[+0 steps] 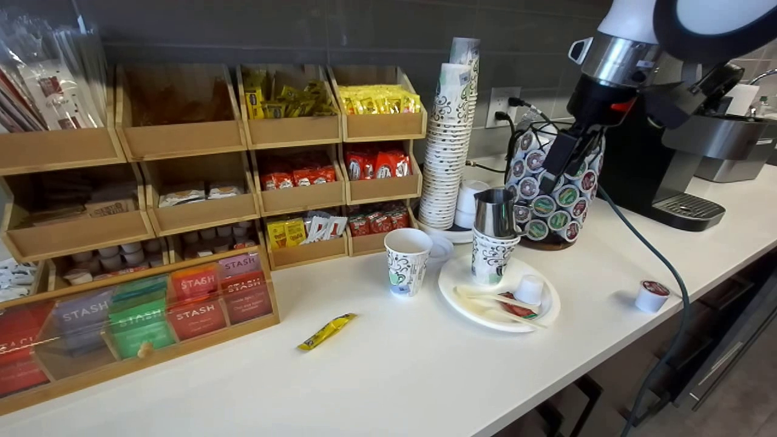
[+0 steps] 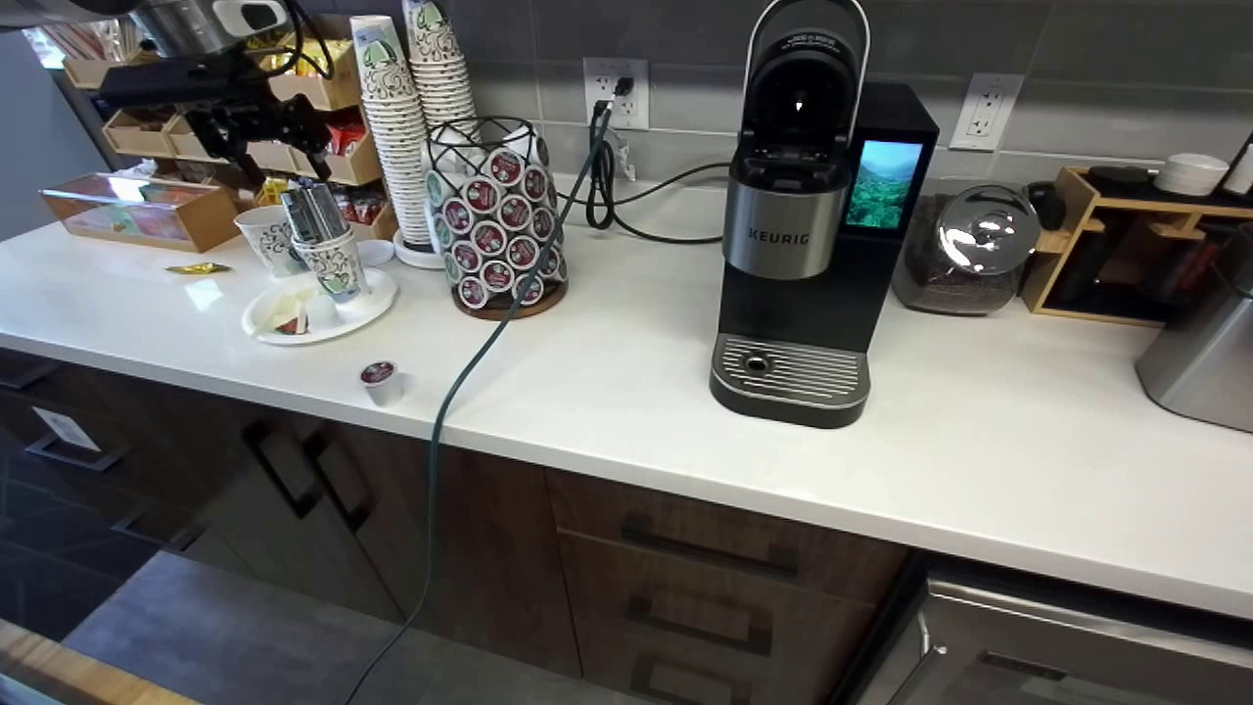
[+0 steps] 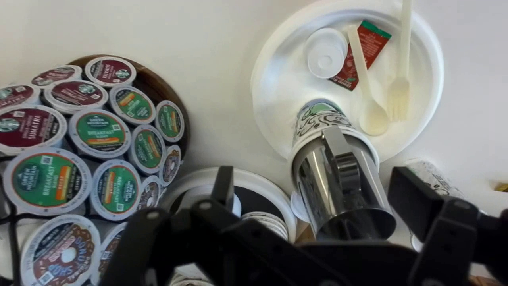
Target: Pick up the silver milk jug and put it on the table
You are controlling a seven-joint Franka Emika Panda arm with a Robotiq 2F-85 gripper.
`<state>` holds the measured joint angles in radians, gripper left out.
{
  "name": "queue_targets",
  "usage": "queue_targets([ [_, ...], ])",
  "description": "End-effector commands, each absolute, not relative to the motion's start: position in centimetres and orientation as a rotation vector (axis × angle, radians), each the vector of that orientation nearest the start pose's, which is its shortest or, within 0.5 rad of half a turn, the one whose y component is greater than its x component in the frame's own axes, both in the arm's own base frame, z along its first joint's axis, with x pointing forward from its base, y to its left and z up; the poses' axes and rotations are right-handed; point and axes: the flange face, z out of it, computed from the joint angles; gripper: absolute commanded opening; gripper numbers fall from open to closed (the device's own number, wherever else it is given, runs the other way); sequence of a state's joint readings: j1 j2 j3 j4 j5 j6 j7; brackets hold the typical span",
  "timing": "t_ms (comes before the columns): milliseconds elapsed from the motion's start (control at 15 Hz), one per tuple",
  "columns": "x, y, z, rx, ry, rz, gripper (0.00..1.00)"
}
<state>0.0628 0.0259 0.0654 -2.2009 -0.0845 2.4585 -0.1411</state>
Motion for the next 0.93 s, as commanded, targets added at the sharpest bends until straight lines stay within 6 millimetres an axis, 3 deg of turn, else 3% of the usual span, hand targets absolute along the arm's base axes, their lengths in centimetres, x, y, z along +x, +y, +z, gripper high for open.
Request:
queue_targets([
  [0, 56.9, 8.1, 38.0, -3.042, -0.595, -0.345, 0.97],
  [333, 58.2, 8.3, 36.7, -2.988, -0.781, -0.258, 0.90],
  [467, 58.4, 8.2, 36.2, -2.979, -0.821, -0.199, 0.85],
  [533, 58.4, 8.4, 36.1, -2.962, -0.843, -0.179, 0.77],
  [667, 58.6, 8.6, 35.8, -2.955, -0.881, -0.149, 0.78],
  [867, 59.2, 9.0, 35.8, -2.952, -0.917, -0.159, 0.70],
])
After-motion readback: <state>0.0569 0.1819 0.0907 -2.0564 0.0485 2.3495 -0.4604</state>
